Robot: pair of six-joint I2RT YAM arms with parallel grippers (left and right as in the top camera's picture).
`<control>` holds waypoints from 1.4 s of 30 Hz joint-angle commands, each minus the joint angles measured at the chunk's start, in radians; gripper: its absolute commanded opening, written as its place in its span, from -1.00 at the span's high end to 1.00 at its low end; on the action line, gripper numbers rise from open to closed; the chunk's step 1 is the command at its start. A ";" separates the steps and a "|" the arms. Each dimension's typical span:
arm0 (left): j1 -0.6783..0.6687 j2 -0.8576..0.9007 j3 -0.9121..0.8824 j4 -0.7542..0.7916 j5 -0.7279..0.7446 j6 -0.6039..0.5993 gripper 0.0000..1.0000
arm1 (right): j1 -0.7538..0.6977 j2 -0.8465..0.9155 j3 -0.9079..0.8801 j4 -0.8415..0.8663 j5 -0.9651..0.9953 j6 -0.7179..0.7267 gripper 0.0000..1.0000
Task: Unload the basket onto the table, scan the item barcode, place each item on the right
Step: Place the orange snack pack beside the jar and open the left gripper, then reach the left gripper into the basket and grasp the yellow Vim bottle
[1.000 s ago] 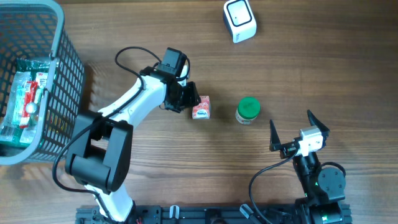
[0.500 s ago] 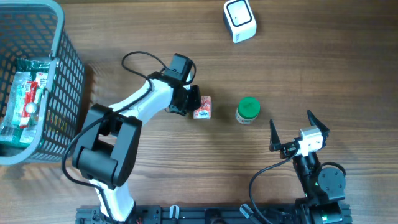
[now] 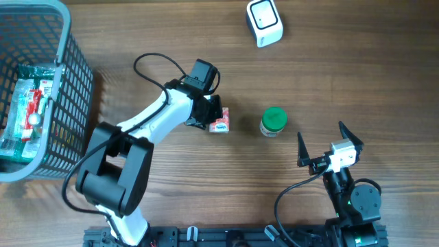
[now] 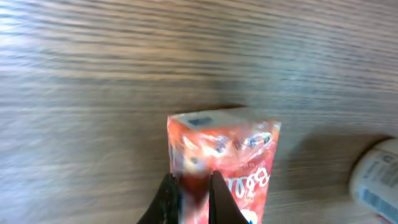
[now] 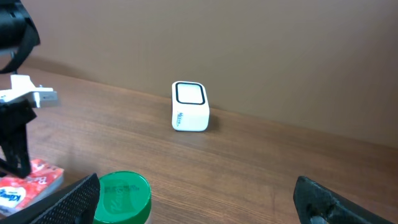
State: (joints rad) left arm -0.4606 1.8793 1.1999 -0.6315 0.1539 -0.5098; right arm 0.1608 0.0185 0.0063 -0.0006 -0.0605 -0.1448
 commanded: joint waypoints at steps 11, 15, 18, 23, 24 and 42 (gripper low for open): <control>-0.179 -0.034 0.135 -0.232 -0.533 0.014 0.92 | -0.005 -0.003 -0.001 0.003 -0.016 -0.012 -0.99; -0.265 -0.033 0.135 -0.229 -0.675 0.035 0.93 | -0.005 -0.003 -0.001 0.003 -0.016 -0.012 -0.99; -0.307 -0.034 0.137 -0.226 -0.709 0.035 0.91 | -0.005 -0.003 -0.001 0.003 -0.016 -0.012 -0.99; -0.235 -0.062 0.329 -0.390 -0.698 0.038 0.68 | -0.005 -0.003 -0.001 0.003 -0.016 -0.012 -0.99; -0.210 -0.070 0.398 -0.433 -0.697 0.053 0.45 | -0.005 -0.003 -0.001 0.003 -0.016 -0.012 -0.99; 0.711 -0.099 1.025 -0.724 -0.288 0.555 -1.00 | -0.005 -0.003 -0.001 0.003 -0.016 -0.012 -0.99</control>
State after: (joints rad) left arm 0.1265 1.7649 2.2227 -1.3304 -0.3328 -0.0078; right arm 0.1608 0.0185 0.0063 -0.0006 -0.0605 -0.1448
